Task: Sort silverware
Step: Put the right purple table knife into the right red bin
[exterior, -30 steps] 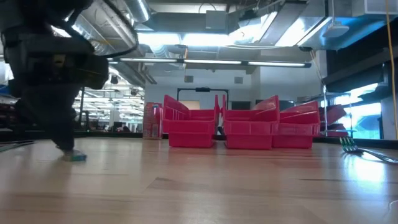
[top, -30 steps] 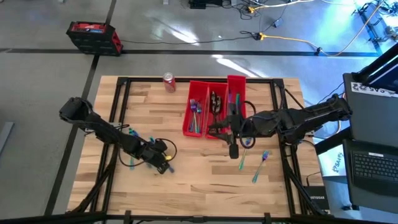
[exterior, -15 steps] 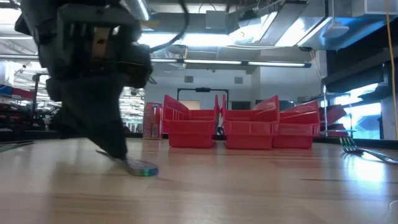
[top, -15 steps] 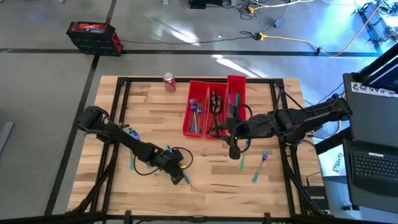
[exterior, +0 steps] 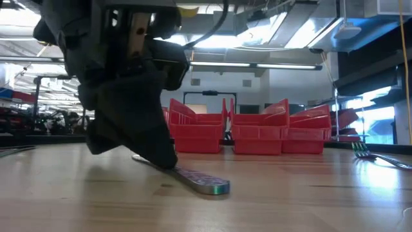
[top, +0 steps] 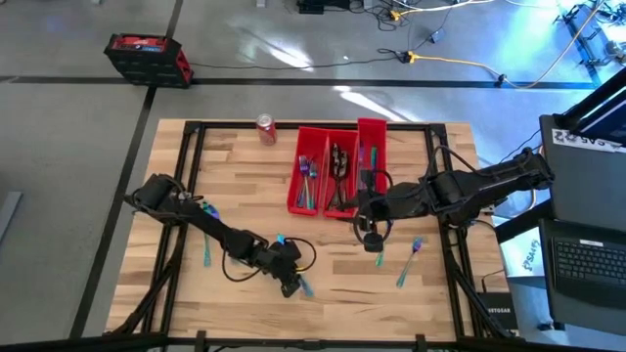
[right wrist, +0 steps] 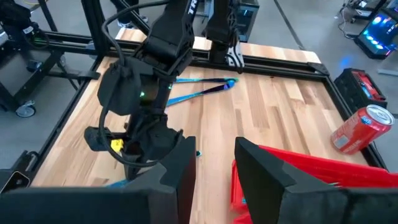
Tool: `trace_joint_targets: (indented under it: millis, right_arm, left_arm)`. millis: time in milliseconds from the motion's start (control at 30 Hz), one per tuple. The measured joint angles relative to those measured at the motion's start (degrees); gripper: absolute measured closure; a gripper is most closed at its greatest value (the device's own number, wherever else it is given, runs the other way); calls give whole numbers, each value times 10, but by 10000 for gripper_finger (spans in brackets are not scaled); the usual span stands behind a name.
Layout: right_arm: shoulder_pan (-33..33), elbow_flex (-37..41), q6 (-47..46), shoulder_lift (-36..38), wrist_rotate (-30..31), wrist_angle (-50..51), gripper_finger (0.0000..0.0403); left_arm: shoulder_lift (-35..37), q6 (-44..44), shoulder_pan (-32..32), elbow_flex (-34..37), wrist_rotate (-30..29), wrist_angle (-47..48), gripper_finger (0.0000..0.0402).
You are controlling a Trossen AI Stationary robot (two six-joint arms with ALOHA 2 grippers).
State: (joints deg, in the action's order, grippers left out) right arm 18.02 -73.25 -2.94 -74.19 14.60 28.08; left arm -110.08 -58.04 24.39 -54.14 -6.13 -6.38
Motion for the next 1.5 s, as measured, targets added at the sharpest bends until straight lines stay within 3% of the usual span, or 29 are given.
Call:
trace_joint_targets:
  millis: [533,733,933,1100,1300,1400,1500]
  right_arm:
    - [0,0,-3,0,-22,0,306]
    - [20,0,-15,0,-62,3,306]
    - [105,2,-70,-15,-39,48,306]
    - [163,2,-74,-82,-7,32,306]
    - [197,2,-229,-172,135,3,316]
    - [204,2,-305,-218,128,-36,313]
    - [203,2,-382,-265,60,-86,299]
  left_arm:
    - [-2,115,-28,-17,0,-45,402]
    - [42,169,-16,-18,5,-67,402]
    - [112,253,-3,-18,0,83,402]
    - [143,368,-2,-11,-3,189,402]
    - [148,525,-9,9,42,196,402]
    - [148,595,-9,15,50,193,402]
    - [148,687,-9,24,61,194,402]
